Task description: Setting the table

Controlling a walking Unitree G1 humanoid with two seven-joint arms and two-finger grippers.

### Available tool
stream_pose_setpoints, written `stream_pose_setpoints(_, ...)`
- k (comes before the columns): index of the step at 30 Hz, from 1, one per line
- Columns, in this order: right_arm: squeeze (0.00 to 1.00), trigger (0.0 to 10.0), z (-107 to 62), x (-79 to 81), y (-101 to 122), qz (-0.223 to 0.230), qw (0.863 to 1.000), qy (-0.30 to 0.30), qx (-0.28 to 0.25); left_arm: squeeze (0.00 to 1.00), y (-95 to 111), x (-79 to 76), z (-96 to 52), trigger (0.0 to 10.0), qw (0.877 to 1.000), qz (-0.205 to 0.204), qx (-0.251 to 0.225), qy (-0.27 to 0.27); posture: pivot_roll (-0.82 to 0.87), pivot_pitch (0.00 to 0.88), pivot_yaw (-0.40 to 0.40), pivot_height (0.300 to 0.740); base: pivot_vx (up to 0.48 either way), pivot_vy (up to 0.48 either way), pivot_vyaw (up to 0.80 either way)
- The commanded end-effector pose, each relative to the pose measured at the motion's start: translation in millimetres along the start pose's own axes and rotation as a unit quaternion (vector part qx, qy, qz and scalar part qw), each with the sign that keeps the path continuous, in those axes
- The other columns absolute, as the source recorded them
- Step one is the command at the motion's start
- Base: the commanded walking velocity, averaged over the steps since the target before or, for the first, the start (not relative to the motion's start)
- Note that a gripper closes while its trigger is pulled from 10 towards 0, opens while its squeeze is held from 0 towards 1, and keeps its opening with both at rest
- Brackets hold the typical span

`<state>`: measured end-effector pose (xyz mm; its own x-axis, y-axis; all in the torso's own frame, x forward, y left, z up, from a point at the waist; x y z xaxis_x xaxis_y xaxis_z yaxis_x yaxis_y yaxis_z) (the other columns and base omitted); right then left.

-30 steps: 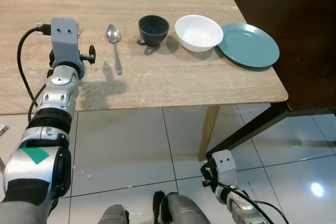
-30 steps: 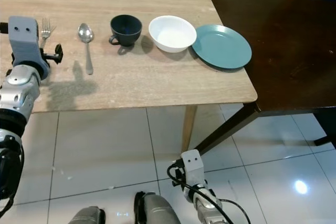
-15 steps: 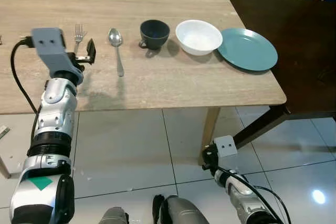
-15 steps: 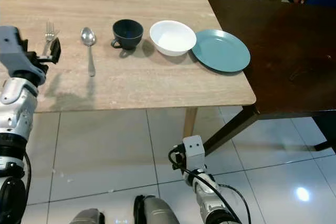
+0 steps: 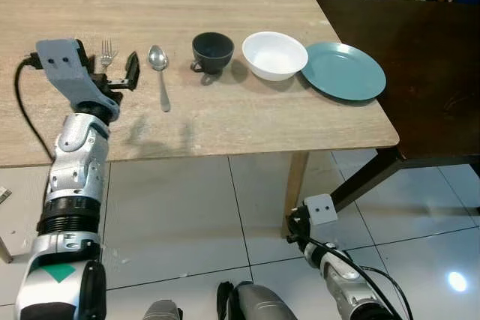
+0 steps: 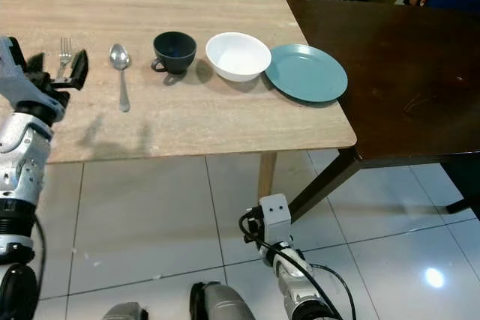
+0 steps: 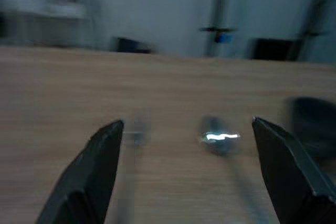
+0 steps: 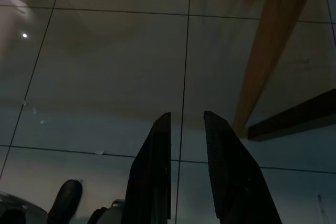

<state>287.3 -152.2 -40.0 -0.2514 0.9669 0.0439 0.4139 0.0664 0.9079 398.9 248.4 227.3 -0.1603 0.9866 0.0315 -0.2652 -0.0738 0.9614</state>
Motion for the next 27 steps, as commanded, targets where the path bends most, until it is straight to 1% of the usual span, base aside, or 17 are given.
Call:
stream_pose_setpoints(1, 0.00, 10.0, -4.1, -1.2, -9, 0.002, 1.000, -0.003, 0.012, 0.00, -8, 5.8, -0.1, 10.0, 1.000, -0.003, 0.019, 0.023, 0.08, 0.073, -0.056, 0.740, 0.000, 0.000, 0.00)
stream_pose_setpoints(3, 0.00, 10.0, -4.4, -1.4, -11, -0.001, 1.000, -0.004, 0.018, 0.00, -11, 6.9, -0.2, 10.0, 0.999, 0.010, 0.030, 0.022, 0.08, 0.072, -0.056, 0.740, 0.000, 0.000, 0.00)
stream_pose_setpoints(4, 0.00, 10.0, -4.4, -1.4, -11, -0.001, 1.000, -0.004, 0.018, 0.00, -11, 6.9, -0.2, 10.0, 0.999, 0.010, 0.030, 0.022, 0.08, 0.072, -0.056, 0.740, 0.000, 0.000, 0.00)
stream_pose_setpoints(5, 0.00, 10.0, -5.3, -2.2, -17, -0.011, 0.999, -0.006, 0.038, 0.00, -15, 7.0, -0.7, 10.0, 0.999, 0.014, 0.041, 0.020, 0.08, 0.072, -0.056, 0.740, 0.000, 0.000, 0.00)
stream_pose_setpoints(6, 0.00, 10.0, -5.3, -2.2, -17, -0.011, 0.999, -0.006, 0.038, 0.00, -15, 7.0, -0.7, 10.0, 0.999, 0.014, 0.041, 0.020, 0.08, 0.072, -0.056, 0.740, 0.000, 0.000, 0.00)
stream_pose_setpoints(7, 0.00, 10.0, -6.2, -2.7, -22, -0.013, 0.998, -0.008, 0.055, 0.00, -18, 5.9, -1.3, 10.0, 0.999, 0.014, 0.050, 0.016, 0.08, 0.070, -0.056, 0.740, 0.000, 0.000, 0.00)
stream_pose_setpoints(8, 0.00, 10.0, -6.2, -2.7, -22, -0.013, 0.998, -0.008, 0.055, 0.00, -18, 5.9, -1.3, 10.0, 0.999, 0.014, 0.050, 0.016, 0.08, 0.070, -0.056, 0.740, 0.000, 0.000, 0.00)
stream_pose_setpoints(11, 0.00, 10.0, -9.2, -2.6, -35, -0.029, 0.995, -0.008, 0.091, 0.00, -37, 0.4, -4.5, 10.0, 0.994, 0.034, 0.101, 0.003, 0.08, 0.076, -0.058, 0.740, 0.000, 0.000, 0.00)
stream_pose_setpoints(16, 0.00, 10.0, -13.0, -2.6, -40, -0.030, 0.995, -0.007, 0.096, 0.00, -38, -4.0, -6.0, 10.0, 0.994, 0.040, 0.098, 0.006, 0.08, 0.085, -0.061, 0.740, 0.000, 0.000, 0.00)
stream_pose_setpoints(22, 0.00, 10.0, -16.3, -4.0, -44, -0.035, 0.994, -0.005, 0.101, 0.00, -39, -0.2, -7.7, 10.0, 0.994, 0.034, 0.100, 0.019, 0.07, 0.088, -0.078, 0.740, 0.000, 0.000, 0.00)
stream_pose_setpoints(27, 0.00, 10.0, -16.1, -4.7, -43, -0.036, 0.994, -0.005, 0.101, 0.00, -43, 0.3, -9.1, 10.0, 0.992, 0.037, 0.115, 0.020, 0.07, 0.087, -0.080, 0.740, 0.000, 0.000, 0.00)
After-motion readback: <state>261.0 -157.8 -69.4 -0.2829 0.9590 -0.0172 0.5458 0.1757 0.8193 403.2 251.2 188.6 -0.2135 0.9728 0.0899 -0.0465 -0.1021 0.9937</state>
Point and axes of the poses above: a point about 5 cm out from each wrist's last joint towards the gripper, its own z axis pointing out of the wrist towards the gripper, its own y axis along the axis of the wrist's last joint, x = y × z, the point moved 4 cm from there along z, pointing out of the wrist towards the gripper, and after that the axes turned 1 degree about z, right-handed, at the moved point
